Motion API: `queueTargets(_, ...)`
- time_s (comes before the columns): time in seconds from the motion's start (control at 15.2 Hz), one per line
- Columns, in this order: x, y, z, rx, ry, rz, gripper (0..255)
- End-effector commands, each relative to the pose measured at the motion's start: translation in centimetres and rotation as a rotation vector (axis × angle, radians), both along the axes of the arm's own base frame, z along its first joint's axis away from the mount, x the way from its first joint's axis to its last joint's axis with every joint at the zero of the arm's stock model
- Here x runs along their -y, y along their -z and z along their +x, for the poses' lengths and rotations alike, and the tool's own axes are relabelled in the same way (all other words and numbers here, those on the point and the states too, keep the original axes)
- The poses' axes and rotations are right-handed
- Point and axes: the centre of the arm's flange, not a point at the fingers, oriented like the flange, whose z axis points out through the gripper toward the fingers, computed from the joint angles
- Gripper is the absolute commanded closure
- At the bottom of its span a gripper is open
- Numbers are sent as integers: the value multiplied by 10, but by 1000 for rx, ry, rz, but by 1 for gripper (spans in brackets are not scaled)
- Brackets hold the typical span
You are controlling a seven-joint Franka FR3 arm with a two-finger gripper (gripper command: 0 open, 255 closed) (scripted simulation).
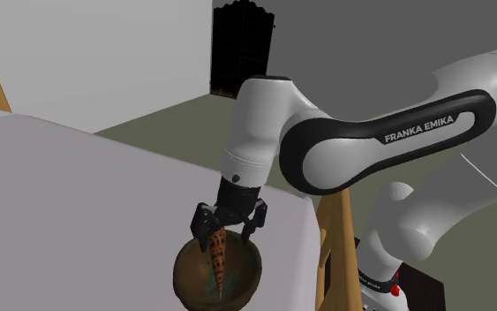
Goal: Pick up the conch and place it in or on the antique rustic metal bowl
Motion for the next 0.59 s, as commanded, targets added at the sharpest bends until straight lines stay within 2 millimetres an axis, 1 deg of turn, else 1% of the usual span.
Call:
queueTargets(0.0,4,-25,-1,-1,0,-1,0)
queueTargets(0.07,6,-35,-2,-1,0,-1,0)
queueTargets(0.53,6,-35,-2,-1,0,-1,0)
